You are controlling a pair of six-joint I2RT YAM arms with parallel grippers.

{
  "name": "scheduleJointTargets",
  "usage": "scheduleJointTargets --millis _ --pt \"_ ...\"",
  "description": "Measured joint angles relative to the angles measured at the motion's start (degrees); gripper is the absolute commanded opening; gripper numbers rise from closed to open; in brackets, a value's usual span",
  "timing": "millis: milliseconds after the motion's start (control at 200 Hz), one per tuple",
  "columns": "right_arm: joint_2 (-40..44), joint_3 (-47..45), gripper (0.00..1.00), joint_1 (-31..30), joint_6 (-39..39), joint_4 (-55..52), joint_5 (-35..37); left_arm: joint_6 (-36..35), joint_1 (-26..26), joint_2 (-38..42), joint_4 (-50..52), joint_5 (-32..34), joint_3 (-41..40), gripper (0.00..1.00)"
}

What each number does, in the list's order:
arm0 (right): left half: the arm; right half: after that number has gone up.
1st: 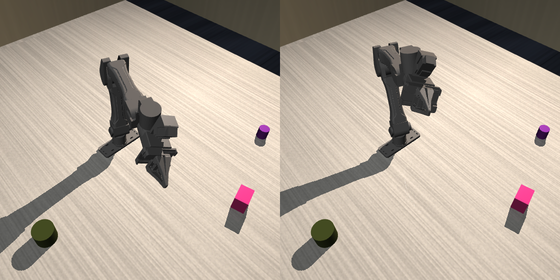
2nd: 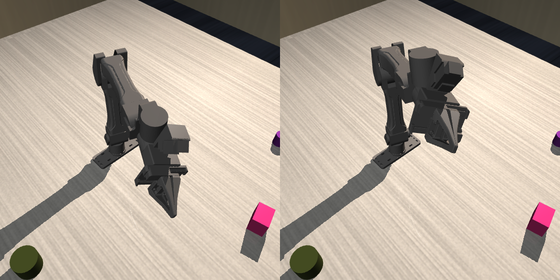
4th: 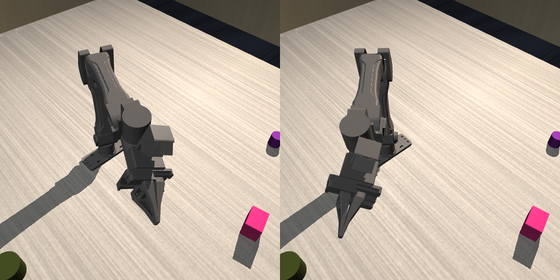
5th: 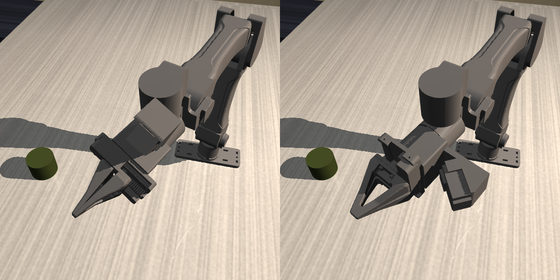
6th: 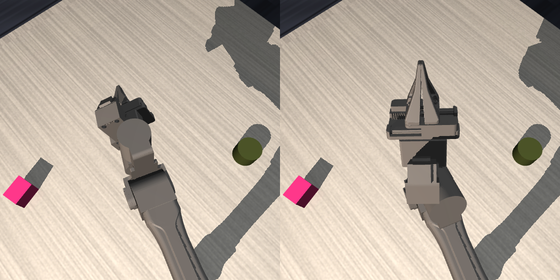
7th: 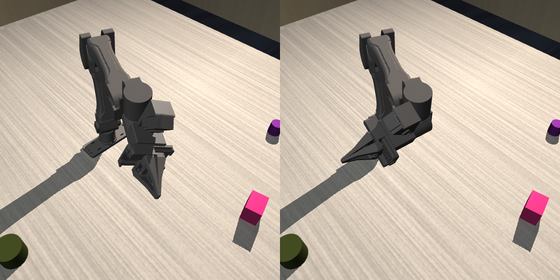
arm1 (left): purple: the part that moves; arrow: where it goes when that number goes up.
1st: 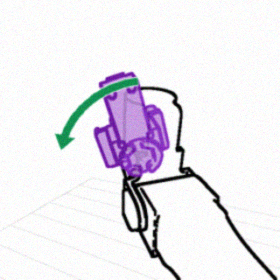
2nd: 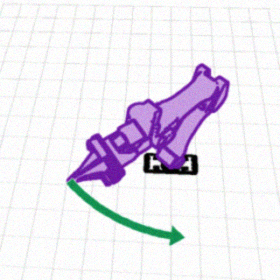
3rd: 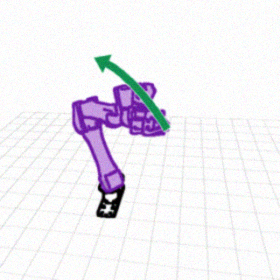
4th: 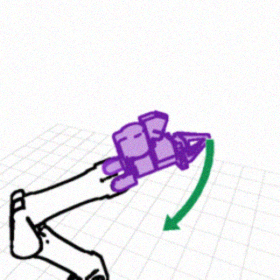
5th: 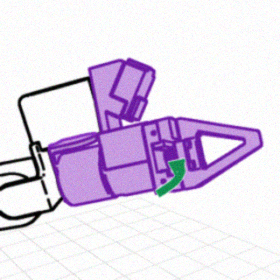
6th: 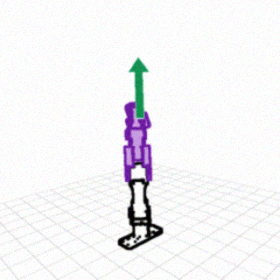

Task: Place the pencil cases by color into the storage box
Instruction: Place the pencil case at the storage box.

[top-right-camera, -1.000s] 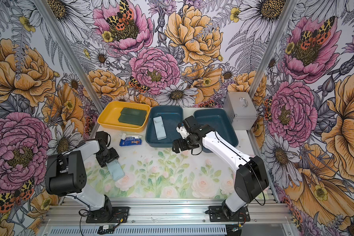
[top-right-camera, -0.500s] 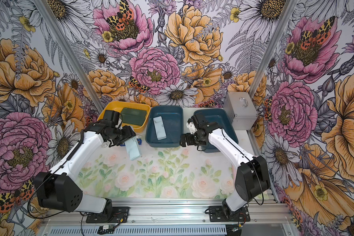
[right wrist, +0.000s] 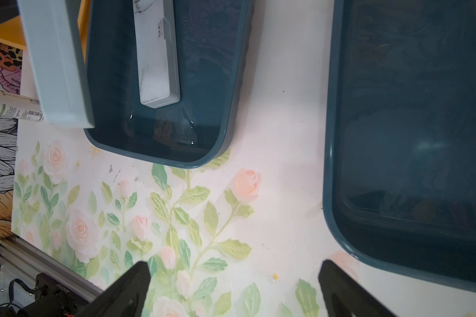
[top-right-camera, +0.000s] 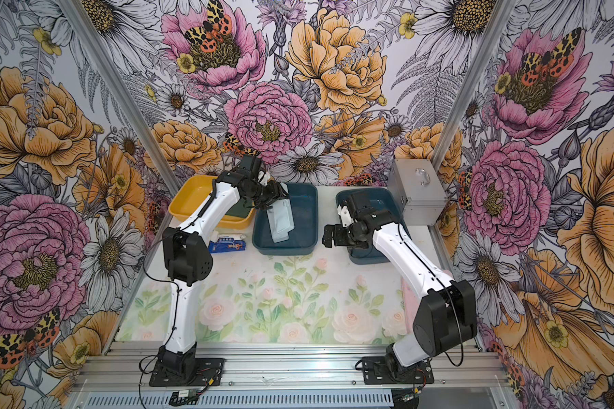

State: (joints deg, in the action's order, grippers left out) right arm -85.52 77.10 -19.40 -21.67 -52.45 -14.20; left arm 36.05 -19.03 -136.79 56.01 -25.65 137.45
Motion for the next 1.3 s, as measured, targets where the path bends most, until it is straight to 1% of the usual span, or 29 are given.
scheduleJointTargets --millis 95,180,355,540,610,680,750,896,976,1111,1231,1301 --pt "1.77 -0.50 0.99 0.24 -0.61 -0.22 0.57 0.76 -0.31 -7.69 0.31 -1.86 8.66 0.14" --pt "2.99 -1.31 0.99 0.26 -1.16 -0.68 1.01 1.53 -0.59 -11.93 0.59 -2.56 12.68 0.13" --pt "5.16 -3.08 0.99 0.26 -2.36 -1.81 1.99 1.53 -1.01 -15.13 1.70 -2.54 13.18 0.13" --pt "7.34 -4.48 0.99 0.26 -3.17 -2.54 2.64 1.09 -1.38 -15.89 3.32 -1.51 12.81 0.13" --pt "8.11 -5.01 0.99 0.26 -3.37 -2.73 3.06 1.07 -1.51 -15.89 3.98 -0.68 12.74 0.15" --pt "8.63 -5.49 0.99 0.26 -3.43 -2.86 3.08 1.07 -1.75 -15.89 4.48 0.00 12.48 0.16" --pt "8.90 -5.77 0.99 0.26 -3.58 -3.13 3.26 1.07 -2.03 -15.89 5.38 0.85 12.11 0.25" --pt "8.96 -5.81 0.99 0.26 -4.00 -3.10 3.48 0.66 -2.51 -16.09 7.23 2.21 11.67 0.28" --pt "9.03 -5.84 0.99 0.26 -4.04 -3.13 3.50 0.39 -2.58 -16.28 7.82 2.56 11.67 0.42" --pt "9.79 -6.75 0.99 0.26 -4.04 -3.28 3.50 0.00 -2.58 -16.55 8.52 3.13 11.67 0.54" --pt "10.51 -7.61 0.99 0.26 -4.04 -3.56 3.56 -0.09 -2.58 -16.63 8.81 3.17 11.91 0.74" --pt "10.69 -7.76 0.99 0.26 -4.07 -3.69 3.67 -0.26 -2.58 -16.70 9.03 3.15 12.52 0.82"
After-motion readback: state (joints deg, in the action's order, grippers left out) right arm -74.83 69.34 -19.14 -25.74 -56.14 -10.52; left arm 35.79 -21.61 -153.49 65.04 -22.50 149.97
